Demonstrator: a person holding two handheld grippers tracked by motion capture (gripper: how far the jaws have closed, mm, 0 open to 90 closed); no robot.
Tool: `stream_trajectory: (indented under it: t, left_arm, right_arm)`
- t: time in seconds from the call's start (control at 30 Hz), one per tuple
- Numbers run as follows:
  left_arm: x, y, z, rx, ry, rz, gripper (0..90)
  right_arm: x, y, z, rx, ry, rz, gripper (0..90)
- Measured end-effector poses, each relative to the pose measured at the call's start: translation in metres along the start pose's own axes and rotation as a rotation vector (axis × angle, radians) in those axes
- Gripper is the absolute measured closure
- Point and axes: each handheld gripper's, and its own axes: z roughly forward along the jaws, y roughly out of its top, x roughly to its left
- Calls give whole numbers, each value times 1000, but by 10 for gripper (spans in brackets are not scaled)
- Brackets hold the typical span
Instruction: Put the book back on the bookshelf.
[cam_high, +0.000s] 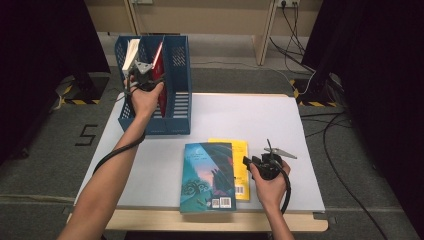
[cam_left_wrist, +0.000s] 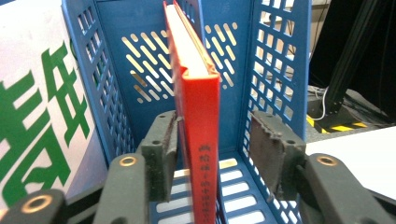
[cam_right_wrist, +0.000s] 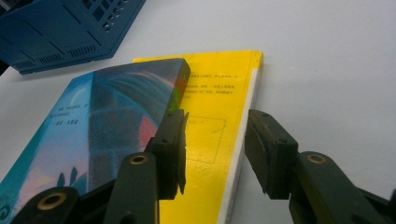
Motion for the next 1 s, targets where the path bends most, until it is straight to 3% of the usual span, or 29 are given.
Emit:
stream_trajectory:
  t: [0.3, 0.73, 1.0]
  left_arm:
    - [8, -2, -5, 15, -6, -3, 463]
    - [11, -3, 2, 18, 45, 14, 731]
    - [9, 1, 5, 34, 67, 32, 778]
  right_arm:
    - [2, 0, 0, 4, 4, 0, 577]
    - [1, 0, 1, 1, 3, -1, 578]
    - [1, 0, 0, 5, 3, -2, 578]
